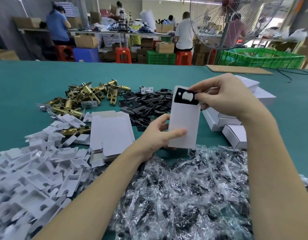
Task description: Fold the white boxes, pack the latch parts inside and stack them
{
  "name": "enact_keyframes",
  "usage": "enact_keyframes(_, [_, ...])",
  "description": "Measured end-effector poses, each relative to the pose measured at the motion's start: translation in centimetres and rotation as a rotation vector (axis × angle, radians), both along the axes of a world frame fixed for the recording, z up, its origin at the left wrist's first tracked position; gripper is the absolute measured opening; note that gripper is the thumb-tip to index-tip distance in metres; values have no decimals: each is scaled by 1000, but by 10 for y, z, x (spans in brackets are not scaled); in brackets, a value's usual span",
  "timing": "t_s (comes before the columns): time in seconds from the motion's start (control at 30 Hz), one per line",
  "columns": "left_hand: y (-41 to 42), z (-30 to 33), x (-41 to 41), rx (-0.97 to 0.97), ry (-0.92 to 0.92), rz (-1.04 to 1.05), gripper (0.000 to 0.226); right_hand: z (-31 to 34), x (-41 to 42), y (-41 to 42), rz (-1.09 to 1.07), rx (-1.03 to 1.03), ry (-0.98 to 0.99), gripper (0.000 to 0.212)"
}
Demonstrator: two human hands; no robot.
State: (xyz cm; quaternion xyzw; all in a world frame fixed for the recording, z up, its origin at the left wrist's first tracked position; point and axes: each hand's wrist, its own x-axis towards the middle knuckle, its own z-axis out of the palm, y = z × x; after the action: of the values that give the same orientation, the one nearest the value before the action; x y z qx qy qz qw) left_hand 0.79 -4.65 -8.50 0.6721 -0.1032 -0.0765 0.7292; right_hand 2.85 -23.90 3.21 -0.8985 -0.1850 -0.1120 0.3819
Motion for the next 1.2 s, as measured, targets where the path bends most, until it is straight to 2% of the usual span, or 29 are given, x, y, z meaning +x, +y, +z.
enact_keyframes(0.17, [0,-1,1,-2,11,-15,42,10,-6,4,23,-250,-22,33])
enact_keyframes(0.43, [-1,-2,1,10,-6,-7,38,15,-8,23,24,-611,147,31])
enact_keyframes(0.63, [-2,-3,2,17,-5,10,35,18,-14,31,42,-705,246,29])
enact_keyframes(0.77, [-2,-3,2,24,-4,33,34,18,-16,31,31,-705,230,28])
enact_keyframes(0.9, [-3,-3,3,20,10,67,37,19,-15,29,37,-613,179,29])
enact_keyframes(1.1, [-2,-3,4,-30,-5,221,42,18,-8,25,-56,-226,-136,18])
enact_keyframes(1.13, [-2,-3,5,-46,-12,254,42,17,-6,22,-80,-218,-137,16])
enact_keyframes(1.2, [-1,-3,6,-77,-10,308,43,11,-1,17,-93,-359,2,16])
